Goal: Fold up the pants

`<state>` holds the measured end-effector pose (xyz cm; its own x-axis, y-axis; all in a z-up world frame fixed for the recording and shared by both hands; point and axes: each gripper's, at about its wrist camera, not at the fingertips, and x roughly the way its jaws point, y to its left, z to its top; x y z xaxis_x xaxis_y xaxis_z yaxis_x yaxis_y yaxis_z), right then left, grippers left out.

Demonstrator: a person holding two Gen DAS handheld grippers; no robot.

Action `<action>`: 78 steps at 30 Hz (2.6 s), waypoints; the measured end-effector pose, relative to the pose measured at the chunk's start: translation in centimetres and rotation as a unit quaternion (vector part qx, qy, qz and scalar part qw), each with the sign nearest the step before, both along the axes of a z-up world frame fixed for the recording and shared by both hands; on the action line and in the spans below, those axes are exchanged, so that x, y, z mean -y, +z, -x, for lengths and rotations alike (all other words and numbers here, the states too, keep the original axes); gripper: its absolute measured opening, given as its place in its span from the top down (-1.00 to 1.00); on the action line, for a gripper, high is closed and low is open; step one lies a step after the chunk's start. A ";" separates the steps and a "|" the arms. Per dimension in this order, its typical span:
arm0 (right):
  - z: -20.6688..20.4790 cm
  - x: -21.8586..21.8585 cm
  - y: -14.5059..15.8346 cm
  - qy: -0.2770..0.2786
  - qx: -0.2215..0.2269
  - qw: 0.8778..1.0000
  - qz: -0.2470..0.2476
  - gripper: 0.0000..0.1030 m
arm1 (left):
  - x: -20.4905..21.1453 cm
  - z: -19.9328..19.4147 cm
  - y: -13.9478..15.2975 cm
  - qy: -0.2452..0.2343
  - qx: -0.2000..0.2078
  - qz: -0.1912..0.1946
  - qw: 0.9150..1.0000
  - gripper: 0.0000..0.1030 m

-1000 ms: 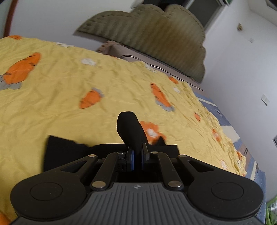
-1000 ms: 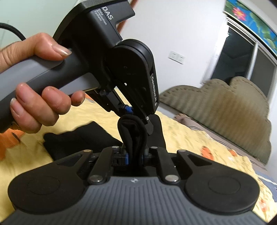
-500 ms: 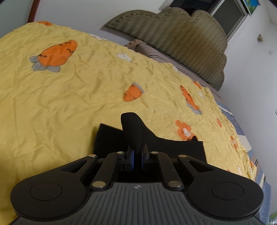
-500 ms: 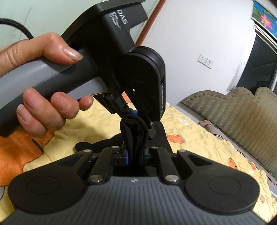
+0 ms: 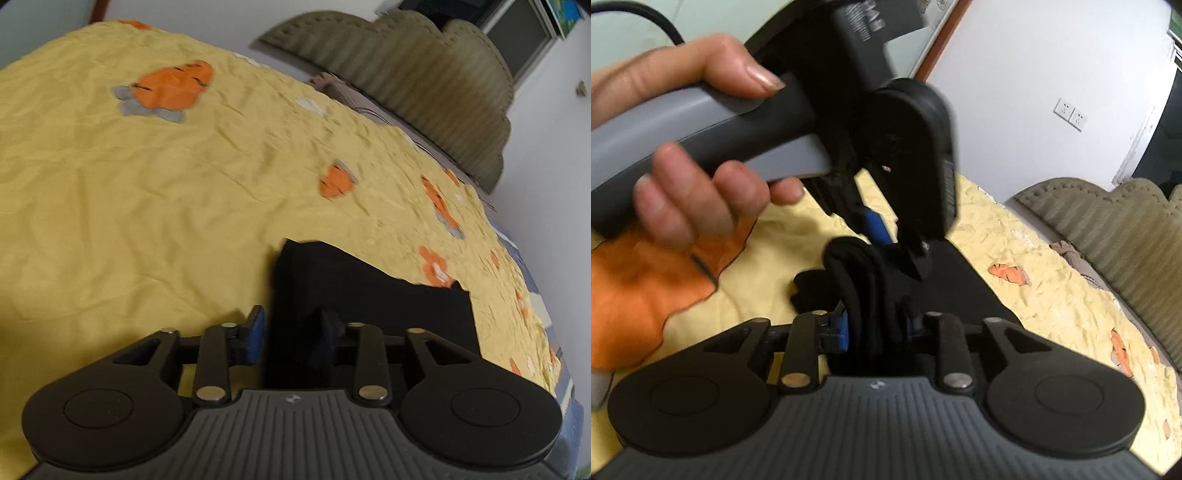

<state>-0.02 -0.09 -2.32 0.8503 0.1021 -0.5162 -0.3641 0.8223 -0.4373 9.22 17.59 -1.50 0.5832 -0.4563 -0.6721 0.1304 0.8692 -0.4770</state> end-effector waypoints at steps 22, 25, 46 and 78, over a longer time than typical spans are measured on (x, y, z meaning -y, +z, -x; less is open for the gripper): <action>0.1 6.0 0.9 -0.006 -0.074 0.985 -0.157 0.25 | 7.4 2.2 4.2 -0.067 0.103 -0.146 0.982 0.02; 0.8 6.9 1.7 0.021 -0.086 0.976 -0.198 0.26 | 8.2 2.5 2.5 -0.069 0.106 -0.208 0.970 0.02; 0.7 21.8 1.0 -0.200 -0.048 0.942 -0.265 0.08 | 12.7 2.5 1.3 -0.095 0.139 -0.257 0.952 -0.16; -2.8 20.3 1.0 -0.173 -0.043 0.974 -0.143 -0.31 | 14.7 0.1 0.1 -0.056 0.133 -0.289 0.946 -0.48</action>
